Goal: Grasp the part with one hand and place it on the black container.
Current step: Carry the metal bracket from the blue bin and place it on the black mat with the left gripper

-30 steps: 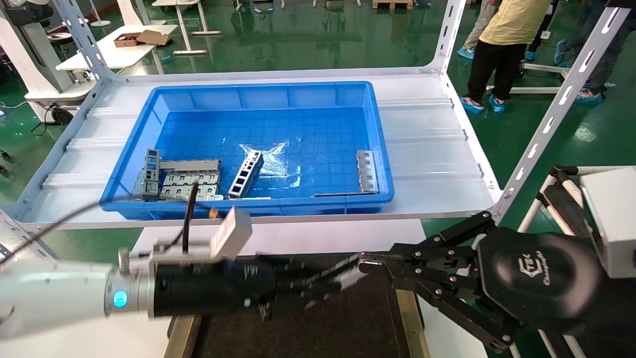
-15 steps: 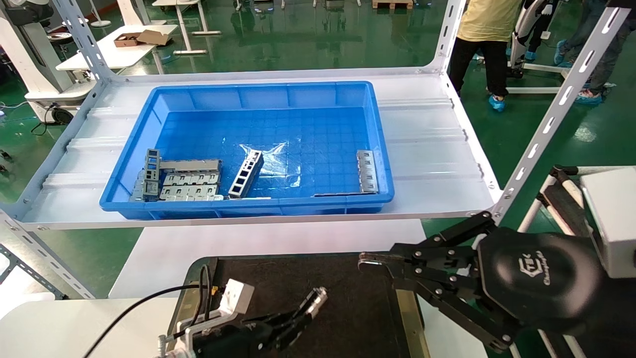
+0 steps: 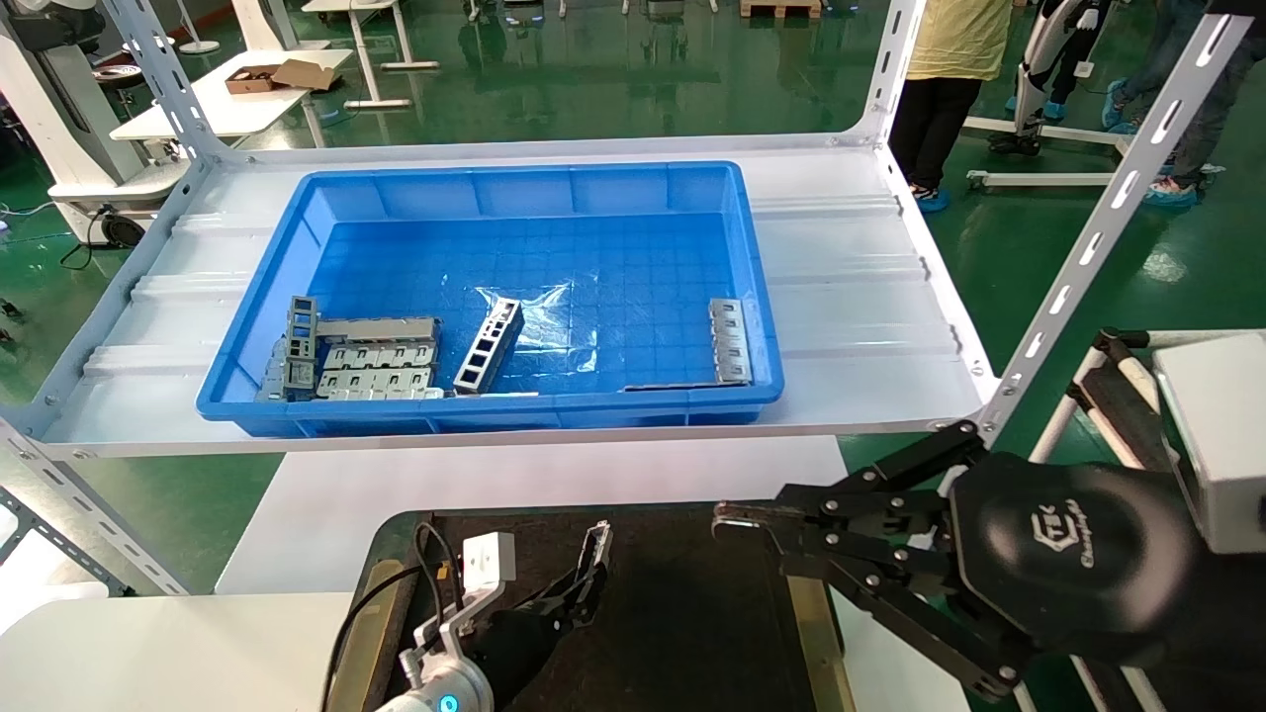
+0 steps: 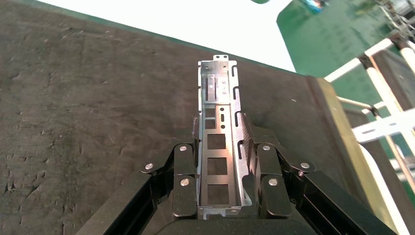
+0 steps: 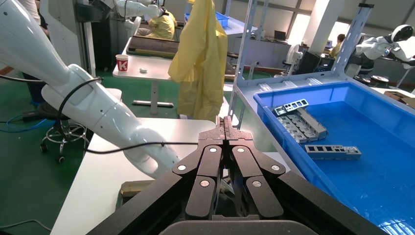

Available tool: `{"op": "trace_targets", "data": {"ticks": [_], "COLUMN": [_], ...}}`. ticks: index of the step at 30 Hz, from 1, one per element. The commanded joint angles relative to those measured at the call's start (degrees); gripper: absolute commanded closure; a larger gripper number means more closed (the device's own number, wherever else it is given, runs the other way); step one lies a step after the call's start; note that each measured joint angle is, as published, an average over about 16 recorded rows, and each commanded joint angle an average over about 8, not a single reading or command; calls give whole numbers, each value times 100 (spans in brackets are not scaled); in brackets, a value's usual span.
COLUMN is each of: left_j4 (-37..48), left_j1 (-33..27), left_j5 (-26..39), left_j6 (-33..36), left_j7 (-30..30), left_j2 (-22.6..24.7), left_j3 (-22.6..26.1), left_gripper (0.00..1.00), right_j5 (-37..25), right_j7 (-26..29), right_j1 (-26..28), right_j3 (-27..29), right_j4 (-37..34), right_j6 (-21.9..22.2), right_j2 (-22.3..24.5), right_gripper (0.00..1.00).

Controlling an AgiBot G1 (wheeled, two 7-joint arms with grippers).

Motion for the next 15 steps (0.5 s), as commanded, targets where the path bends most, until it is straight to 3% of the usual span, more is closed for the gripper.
{"op": "trace_targets", "data": {"ticks": [1, 6, 8, 15], "left_j4": [146, 321, 351, 339], "left_j1": [-41, -112, -134, -162], "left_j5": [-23, -125, -163, -285], "left_j6": [-225, -440, -482, -587], "left_j7": [-73, -172, -201, -279], "left_j2": [158, 314, 343, 366], "left_j3": [70, 199, 250, 417], "left_gripper": [100, 100, 94, 10], "right_j5": [0, 1, 1, 2], "right_j7": [0, -1, -1, -2], "right_j1": [0, 0, 0, 1], "right_j3": [0, -1, -2, -3], "right_j4": [0, 0, 0, 0], "right_j6": [0, 1, 1, 1], "right_j2": [0, 1, 1, 1], "right_gripper": [100, 100, 96, 11]}}
